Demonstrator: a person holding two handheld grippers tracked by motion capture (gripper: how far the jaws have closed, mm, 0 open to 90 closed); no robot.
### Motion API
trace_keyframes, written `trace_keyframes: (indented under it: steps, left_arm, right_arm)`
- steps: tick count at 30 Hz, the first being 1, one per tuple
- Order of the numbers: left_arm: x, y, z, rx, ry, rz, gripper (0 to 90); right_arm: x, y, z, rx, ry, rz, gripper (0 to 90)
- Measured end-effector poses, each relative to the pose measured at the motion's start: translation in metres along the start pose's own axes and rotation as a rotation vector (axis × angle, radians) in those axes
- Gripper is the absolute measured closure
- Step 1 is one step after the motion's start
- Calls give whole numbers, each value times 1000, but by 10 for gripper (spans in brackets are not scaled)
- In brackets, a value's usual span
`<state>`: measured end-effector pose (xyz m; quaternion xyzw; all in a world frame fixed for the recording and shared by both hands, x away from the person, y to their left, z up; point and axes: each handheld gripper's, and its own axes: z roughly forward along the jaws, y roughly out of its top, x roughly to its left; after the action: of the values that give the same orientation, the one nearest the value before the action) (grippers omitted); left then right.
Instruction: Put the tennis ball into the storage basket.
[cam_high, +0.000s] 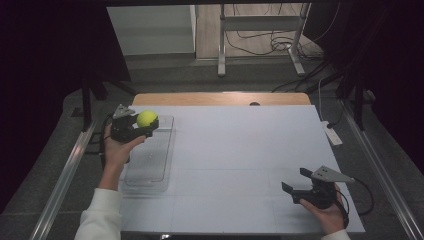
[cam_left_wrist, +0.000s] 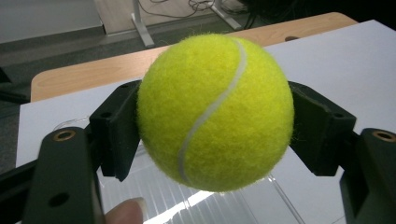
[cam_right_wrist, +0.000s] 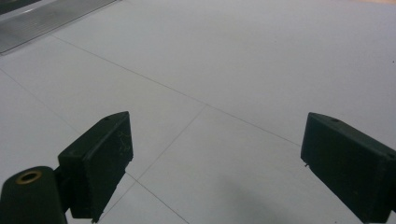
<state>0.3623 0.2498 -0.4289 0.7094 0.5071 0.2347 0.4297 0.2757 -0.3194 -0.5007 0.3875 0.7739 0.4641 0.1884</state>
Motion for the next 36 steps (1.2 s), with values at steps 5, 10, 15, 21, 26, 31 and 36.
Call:
trace_keyframes:
  steps: [5,10,15,21,26,31,36]
  left_arm:
    - [6,2,5,23,14,-10,268]
    - [14,4,10,47,27,-31,267]
    - [21,6,12,61,37,-39,267]
    - [25,8,14,82,49,-41,267]
    - [27,8,20,114,58,-36,267]
    - [28,6,26,142,66,-35,267]
    - [29,5,28,160,72,-32,267]
  right_arm:
    - [-1,-1,-1,1,-2,2,94]
    - [-1,-1,-3,-4,-3,3,94]
    - [0,-1,-2,0,-2,3,94]
    - [0,-1,-2,-2,-3,4,94]
    - [0,-1,-2,0,-2,3,94]
    - [0,-1,-3,-3,-4,4,94]
    - [0,-1,-2,0,-4,4,94]
